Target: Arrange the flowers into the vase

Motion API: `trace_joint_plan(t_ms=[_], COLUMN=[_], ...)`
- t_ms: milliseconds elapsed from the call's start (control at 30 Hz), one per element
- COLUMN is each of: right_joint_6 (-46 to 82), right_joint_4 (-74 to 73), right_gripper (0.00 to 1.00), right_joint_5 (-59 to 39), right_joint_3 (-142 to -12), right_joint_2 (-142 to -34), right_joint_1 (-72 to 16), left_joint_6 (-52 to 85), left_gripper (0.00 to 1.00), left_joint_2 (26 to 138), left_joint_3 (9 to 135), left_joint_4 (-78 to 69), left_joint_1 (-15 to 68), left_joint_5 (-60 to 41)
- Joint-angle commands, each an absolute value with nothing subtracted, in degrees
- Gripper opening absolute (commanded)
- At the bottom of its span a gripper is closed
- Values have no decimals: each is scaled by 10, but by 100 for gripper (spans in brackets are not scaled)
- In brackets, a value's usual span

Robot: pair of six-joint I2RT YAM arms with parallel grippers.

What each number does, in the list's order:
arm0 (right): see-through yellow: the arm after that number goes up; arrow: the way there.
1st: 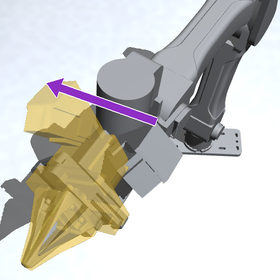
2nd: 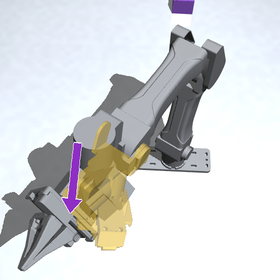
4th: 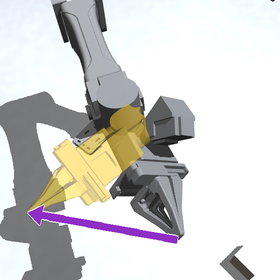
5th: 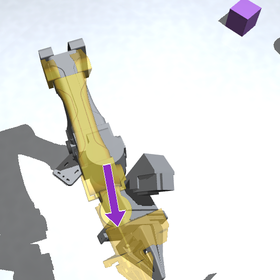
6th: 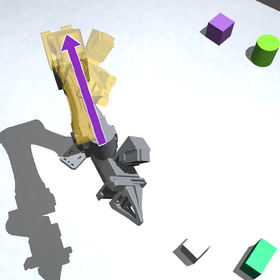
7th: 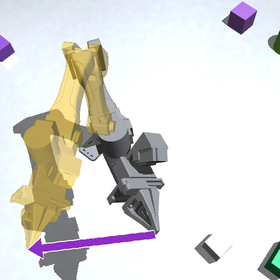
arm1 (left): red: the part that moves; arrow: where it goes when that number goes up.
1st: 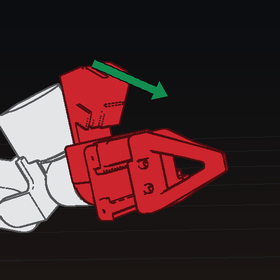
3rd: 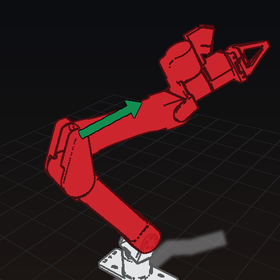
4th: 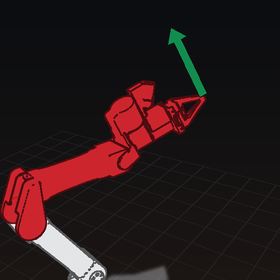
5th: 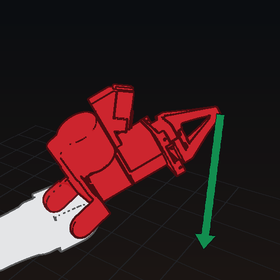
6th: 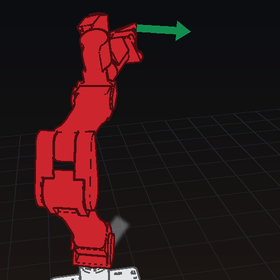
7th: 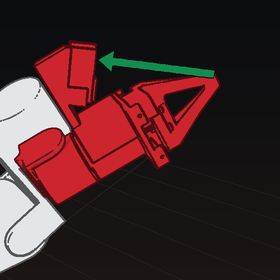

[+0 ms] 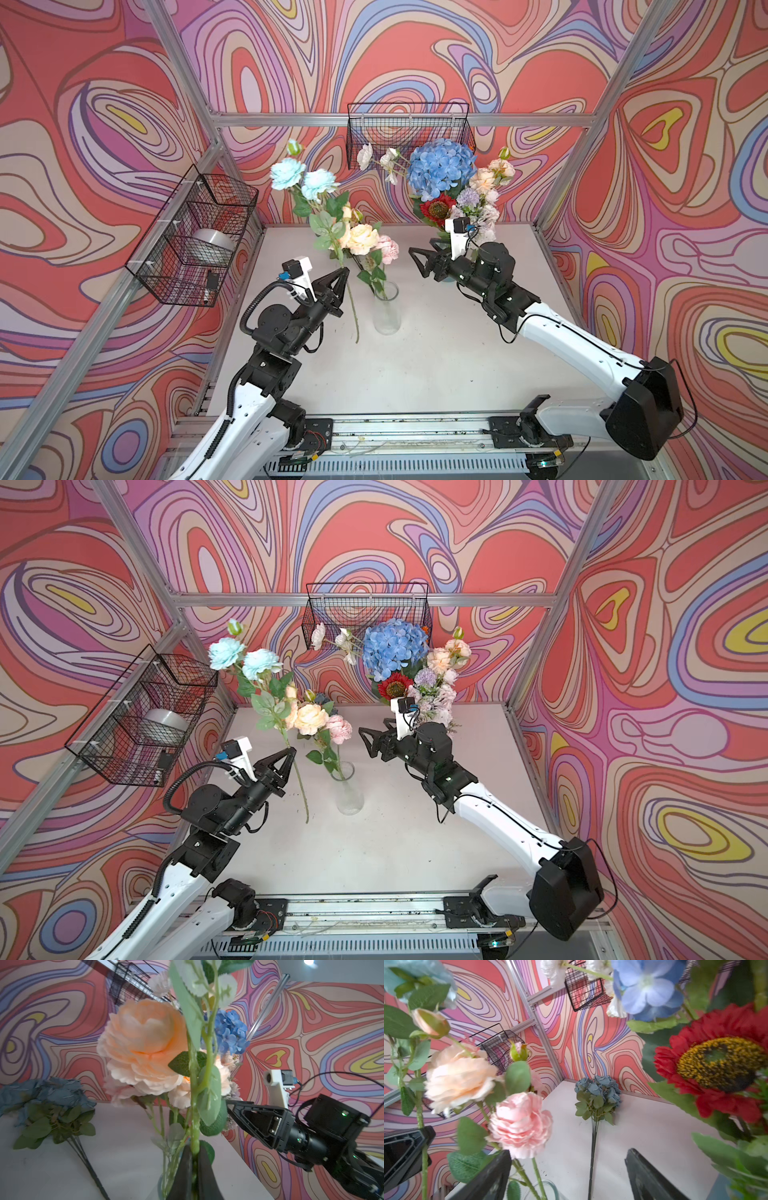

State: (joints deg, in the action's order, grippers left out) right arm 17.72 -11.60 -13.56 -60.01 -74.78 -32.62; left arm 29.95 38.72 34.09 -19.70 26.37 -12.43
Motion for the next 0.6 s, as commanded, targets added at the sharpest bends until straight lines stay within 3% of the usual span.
trace_joint_plan(t_ms=[0,200,333,567], right_joint_6=[177,179,197,193], right_joint_4=[-80,-109,-135,-154], right_gripper=[86,80,74,68], right_joint_5=[-198,-269,-335,-365], right_joint_3=[-630,-638,-640,-644], right_joint_2=[-751,-740,-733,-735], right_joint_1=[-328,-330,-332,-361], left_joint_6=[212,167,169,167], left_gripper=[0,0,0,0], left_joint_2=[396,457,493,525], left_joint_3=[375,400,404,410], left_joint_4=[-252,-271,-292,-300], left_joint_1=[321,377,381,384], left_joint_5=[-130,-134,-143,-158])
